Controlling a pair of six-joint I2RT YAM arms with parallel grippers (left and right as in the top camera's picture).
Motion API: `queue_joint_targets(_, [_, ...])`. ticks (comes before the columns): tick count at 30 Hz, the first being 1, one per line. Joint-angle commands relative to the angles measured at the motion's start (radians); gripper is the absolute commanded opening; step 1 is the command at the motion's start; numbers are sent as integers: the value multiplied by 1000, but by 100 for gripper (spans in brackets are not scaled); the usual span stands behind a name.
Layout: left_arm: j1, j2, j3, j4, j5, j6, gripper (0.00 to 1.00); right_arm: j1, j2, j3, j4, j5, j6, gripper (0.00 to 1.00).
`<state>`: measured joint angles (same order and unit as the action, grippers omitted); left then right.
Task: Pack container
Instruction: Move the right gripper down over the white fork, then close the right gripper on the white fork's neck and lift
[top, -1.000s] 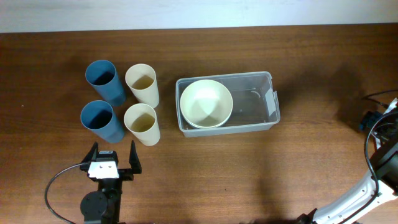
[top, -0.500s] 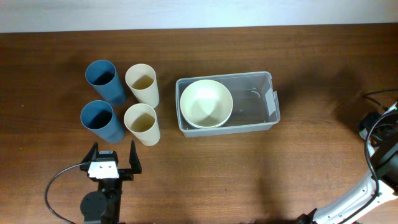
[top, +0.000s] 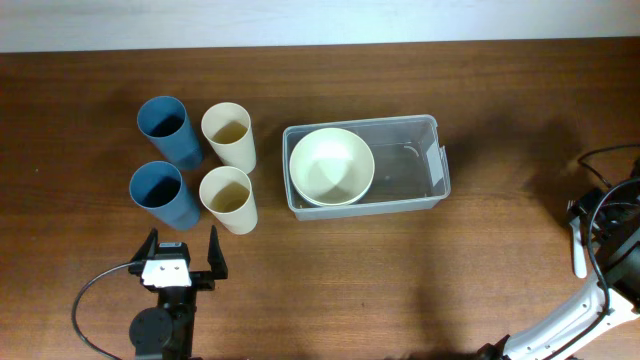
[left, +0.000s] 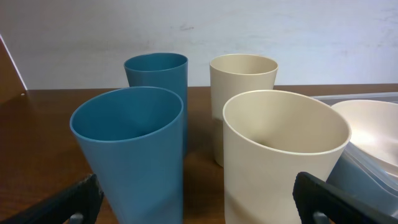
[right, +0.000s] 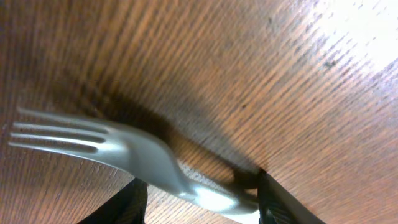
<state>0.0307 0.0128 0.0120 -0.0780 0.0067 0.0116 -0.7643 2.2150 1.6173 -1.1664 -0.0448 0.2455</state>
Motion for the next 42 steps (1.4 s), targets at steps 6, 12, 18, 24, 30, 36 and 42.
queue_joint_targets(6, [6,-6,-3,-5,-3,19,100,11,105,-66,-20,42,14,56])
queue_joint_targets(12, [6,-6,-3,-5,-3,19,100,24,105,-68,-29,53,14,55])
queue_joint_targets(18, [6,-6,-3,-5,-3,19,100,87,105,-70,-19,119,-5,56])
queue_joint_targets(24, [6,-6,-3,-5,-3,19,100,160,105,-70,7,136,-12,42])
queue_joint_targets(30, [6,-6,-3,-5,-3,19,100,175,105,-70,2,131,-12,32])
queue_joint_targets(36, [6,-6,-3,-5,-3,19,100,174,105,-70,-19,98,-8,26])
queue_joint_targets(42, [6,-6,-3,-5,-3,19,100,175,105,-70,-19,-5,0,17])
